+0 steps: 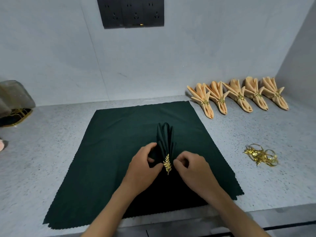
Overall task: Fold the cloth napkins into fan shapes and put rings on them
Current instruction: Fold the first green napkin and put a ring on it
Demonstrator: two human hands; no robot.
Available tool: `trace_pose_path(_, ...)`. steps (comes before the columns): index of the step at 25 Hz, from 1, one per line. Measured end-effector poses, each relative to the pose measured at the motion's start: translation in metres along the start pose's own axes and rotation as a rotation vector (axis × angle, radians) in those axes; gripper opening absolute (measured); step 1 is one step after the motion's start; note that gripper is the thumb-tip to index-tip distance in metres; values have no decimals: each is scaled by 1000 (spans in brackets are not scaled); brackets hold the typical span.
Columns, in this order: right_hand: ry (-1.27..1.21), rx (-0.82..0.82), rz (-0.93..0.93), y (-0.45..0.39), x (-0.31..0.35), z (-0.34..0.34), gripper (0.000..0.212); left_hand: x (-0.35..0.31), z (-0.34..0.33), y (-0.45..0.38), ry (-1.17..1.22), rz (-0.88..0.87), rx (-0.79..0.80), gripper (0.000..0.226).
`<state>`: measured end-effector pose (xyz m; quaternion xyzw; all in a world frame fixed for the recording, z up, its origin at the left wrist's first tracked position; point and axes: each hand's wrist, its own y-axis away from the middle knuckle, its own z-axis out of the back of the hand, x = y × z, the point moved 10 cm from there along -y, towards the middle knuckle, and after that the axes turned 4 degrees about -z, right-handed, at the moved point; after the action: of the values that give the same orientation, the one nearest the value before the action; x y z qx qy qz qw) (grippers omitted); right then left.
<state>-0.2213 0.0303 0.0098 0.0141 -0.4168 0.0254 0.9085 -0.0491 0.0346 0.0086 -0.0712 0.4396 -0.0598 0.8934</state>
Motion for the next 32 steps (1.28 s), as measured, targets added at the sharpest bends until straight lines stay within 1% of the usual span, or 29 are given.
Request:
trace_pose_path(1, -48, 27, -6, -12, -1, 2, 5, 2, -4, -5, 49, 4, 44, 71)
trace_pose_path(2, -126, 113, -14, -21, -1, -3, 11, 2, -9, -8, 100, 6, 87, 78)
trace_pose_path(4, -305, 315, -22, -27, 1, -20, 32, 2, -12, -14, 154, -9, 124, 84)
trace_pose_path(5, -343, 360, -12, -29, 4, -25, 42, 3, -11, -17, 160, -19, 126, 83)
trace_pose_path(7, -407, 381, 14, -30, 10, -30, 57, 6, -4, -23, 179, -27, 119, 75)
trace_pose_path(9, -475, 372, -3, -33, 7, -30, 67, 9, 1, -28, 226, -20, 110, 65)
trace_pose_path(11, -406, 366, 13, -36, 7, -30, 65, 10, 5, -30, 237, -25, 83, 54)
trace_pose_path(12, -352, 349, 48, -38, 10, -29, 59, 11, 8, -31, 220, -37, 56, 49)
trace_pose_path(14, -307, 285, 154, -41, 17, -25, 42, 12, 13, -32, 157, -71, -4, 40)
trace_pose_path(16, -238, 214, 275, -43, 22, -19, 33, 17, 20, -30, 71, -90, -46, 34)
trace_pose_path(18, -61, 119, 389, -40, 23, -13, 32, 21, 27, -26, -20, -131, -81, 28)
trace_pose_path(20, 112, 14, 515, -31, 21, -8, 31, 21, 33, -18, -100, -211, -114, 23)
trace_pose_path(23, 332, -96, 635, -16, 17, -5, 32, 23, 32, -7, -226, -314, -95, 17)
trace_pose_path(24, 394, -101, 661, -12, 17, -7, 28, 26, 29, -4, -260, -330, -78, 14)
trace_pose_path(26, 502, -83, 727, -6, 18, -12, 12, 28, 26, 2, -323, -339, -54, 7)
trace_pose_path(27, 514, -73, 739, -2, 17, -13, 13, 27, 25, 3, -369, -344, -44, 8)
trace_pose_path(28, 497, -64, 727, 1, 13, -12, 20, 22, 24, 4, -428, -356, -27, 15)
trace_pose_path(30, 448, -54, 656, 5, 4, -9, 32, 11, 20, 9, -551, -413, 31, 38)
trace_pose_path(32, 492, -34, 595, 6, -1, -12, 50, 6, 15, 14, -636, -455, 89, 59)
